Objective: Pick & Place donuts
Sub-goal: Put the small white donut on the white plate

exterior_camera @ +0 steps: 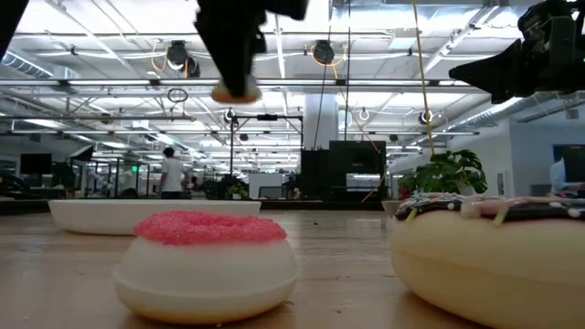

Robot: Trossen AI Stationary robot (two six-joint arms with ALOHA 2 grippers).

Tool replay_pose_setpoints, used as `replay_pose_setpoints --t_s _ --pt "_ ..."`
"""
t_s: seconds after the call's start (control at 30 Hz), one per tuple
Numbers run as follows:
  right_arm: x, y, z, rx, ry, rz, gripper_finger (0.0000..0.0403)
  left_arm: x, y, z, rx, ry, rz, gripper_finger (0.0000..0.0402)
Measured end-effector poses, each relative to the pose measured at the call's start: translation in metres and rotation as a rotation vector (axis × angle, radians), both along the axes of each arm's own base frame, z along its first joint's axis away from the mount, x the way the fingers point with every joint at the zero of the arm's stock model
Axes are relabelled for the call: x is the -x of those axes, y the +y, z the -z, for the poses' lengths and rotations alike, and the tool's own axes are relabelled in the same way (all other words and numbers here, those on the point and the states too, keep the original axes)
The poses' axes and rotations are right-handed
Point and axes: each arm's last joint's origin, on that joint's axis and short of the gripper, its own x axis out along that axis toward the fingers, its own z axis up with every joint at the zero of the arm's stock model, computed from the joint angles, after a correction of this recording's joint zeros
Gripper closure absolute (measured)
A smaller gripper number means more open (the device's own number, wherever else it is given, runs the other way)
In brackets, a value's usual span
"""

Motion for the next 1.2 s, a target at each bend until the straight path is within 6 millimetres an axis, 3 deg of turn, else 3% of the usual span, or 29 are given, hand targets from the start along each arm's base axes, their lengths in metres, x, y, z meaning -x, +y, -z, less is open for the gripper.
replay_pose_setpoints --t_s 0.23,0.4,0.9,1.03,1.2 --pt "0.000 0.000 0.000 -0.001 -0.003 0.000 0.0403 0.026 0.038 0.072 0.016 0.165 -0.081 0.0309" --pt "0.000 0.000 -0.002 -0.005 -0.022 0.001 0.0403 0.038 0.046 0.106 0.089 0.194 -0.065 0.0309" --pt "0.000 0.000 -0.001 -0.013 -0.018 -0.004 0.0403 0.031 0.056 0.109 0.092 0.122 -0.022 0.0304" --pt "0.000 0.000 -0.001 -0.013 -0.017 -0.005 0.0403 0.031 0.052 0.109 0.094 0.122 -0.012 0.0258" --pt "0.000 0.000 -0.001 -0.013 -0.017 -0.005 0.0403 0.031 0.051 0.109 0.080 0.117 -0.044 0.0169"
